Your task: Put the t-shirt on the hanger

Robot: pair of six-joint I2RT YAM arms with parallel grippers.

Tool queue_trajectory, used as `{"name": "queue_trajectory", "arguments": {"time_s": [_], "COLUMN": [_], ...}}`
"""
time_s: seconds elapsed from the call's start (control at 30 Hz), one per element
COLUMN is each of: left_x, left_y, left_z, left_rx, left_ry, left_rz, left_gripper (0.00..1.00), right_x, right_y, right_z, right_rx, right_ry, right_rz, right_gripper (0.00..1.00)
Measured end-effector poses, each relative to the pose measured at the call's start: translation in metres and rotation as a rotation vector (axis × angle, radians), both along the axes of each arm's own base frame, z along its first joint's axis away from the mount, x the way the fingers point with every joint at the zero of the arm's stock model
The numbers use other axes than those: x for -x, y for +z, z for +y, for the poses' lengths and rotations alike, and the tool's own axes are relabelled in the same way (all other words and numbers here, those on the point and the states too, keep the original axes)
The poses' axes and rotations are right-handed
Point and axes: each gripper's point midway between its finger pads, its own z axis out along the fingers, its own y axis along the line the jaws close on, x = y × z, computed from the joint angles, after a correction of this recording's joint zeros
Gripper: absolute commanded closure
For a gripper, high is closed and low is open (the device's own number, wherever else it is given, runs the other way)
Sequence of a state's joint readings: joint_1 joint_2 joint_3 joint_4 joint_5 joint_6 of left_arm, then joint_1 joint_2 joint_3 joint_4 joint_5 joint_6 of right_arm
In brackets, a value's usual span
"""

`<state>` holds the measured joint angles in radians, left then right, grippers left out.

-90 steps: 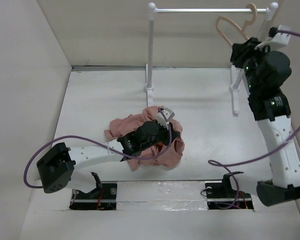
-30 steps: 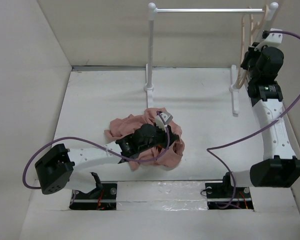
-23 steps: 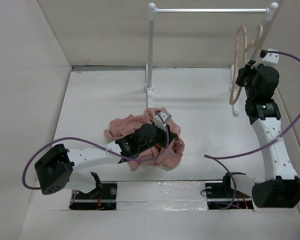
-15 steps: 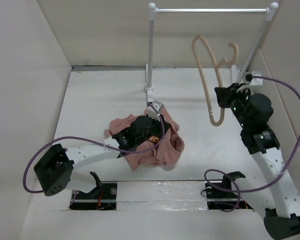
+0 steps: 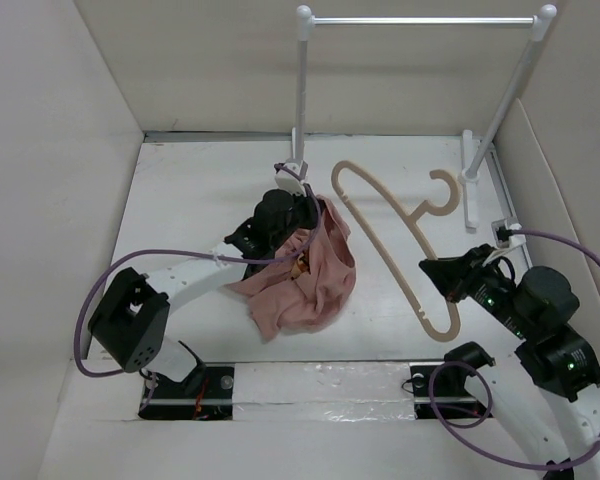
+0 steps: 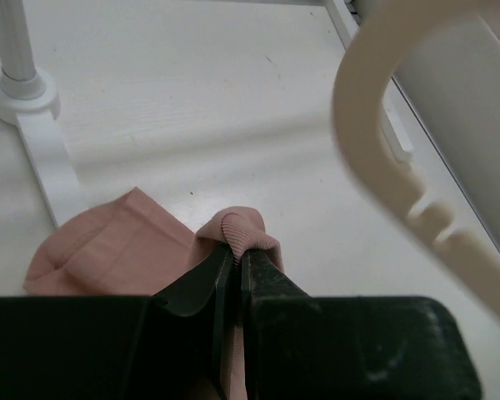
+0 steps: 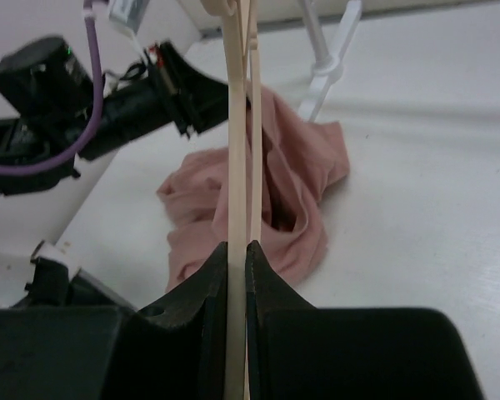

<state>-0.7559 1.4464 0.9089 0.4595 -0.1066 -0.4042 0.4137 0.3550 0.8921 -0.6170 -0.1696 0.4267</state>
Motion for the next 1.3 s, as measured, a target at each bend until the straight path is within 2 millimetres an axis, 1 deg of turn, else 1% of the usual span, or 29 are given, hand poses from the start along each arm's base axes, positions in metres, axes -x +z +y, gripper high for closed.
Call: {"name": "queue_trajectory", "arguments": {"time_s": [0.2, 0.3, 0.37, 0.53, 0.67, 0.77, 0.9, 0.97, 1.07, 1.13, 1.3], "left_x": [-0.029, -0.041, -0.046, -0.044, -0.039, -0.035, -0.031, -0.029, -0.027, -0.027, -0.025], "left_y": [0.013, 0.014, 0.012, 0.012, 0.011, 0.011, 0.019, 0.024, 0.03, 0.03, 0.028], "left_z": [0.014, 0.022, 0.025, 0.022, 0.016, 0.013, 0.014, 0.016, 0.017, 0.017, 0.016], "left_rx": [0.017, 0.022, 0.021, 0.028, 0.027, 0.021, 0.02, 0.021, 0.025, 0.024, 0.019], "left_ry": [0.06, 0.08, 0.091, 0.068, 0.049, 0.039, 0.041, 0.044, 0.044, 0.041, 0.031], "left_rz": [-0.02, -0.02, -0.017, -0.01, -0.005, 0.0, -0.013, -0.023, -0.035, -0.035, -0.031], "left_gripper": [1.0, 1.0, 1.0, 1.0, 1.0, 1.0, 1.0, 1.0, 1.0, 1.0, 1.0], "right_x": [0.015, 0.025, 0.031, 0.037, 0.033, 0.029, 0.022, 0.019, 0.016, 0.013, 0.005], "right_y": [-0.029, -0.041, -0.045, -0.058, -0.067, -0.067, -0.065, -0.061, -0.048, -0.044, -0.046], "right_z": [0.011, 0.013, 0.014, 0.013, 0.013, 0.014, 0.015, 0.014, 0.012, 0.013, 0.018], "right_rx": [0.067, 0.083, 0.083, 0.077, 0.087, 0.087, 0.098, 0.106, 0.109, 0.106, 0.1], "right_ry": [0.098, 0.139, 0.158, 0.162, 0.155, 0.152, 0.145, 0.134, 0.121, 0.123, 0.124], "right_rz": [0.168, 0.219, 0.23, 0.231, 0.253, 0.251, 0.246, 0.235, 0.201, 0.184, 0.182], "right_gripper": [1.0, 1.0, 1.0, 1.0, 1.0, 1.0, 1.0, 1.0, 1.0, 1.0, 1.0]}}
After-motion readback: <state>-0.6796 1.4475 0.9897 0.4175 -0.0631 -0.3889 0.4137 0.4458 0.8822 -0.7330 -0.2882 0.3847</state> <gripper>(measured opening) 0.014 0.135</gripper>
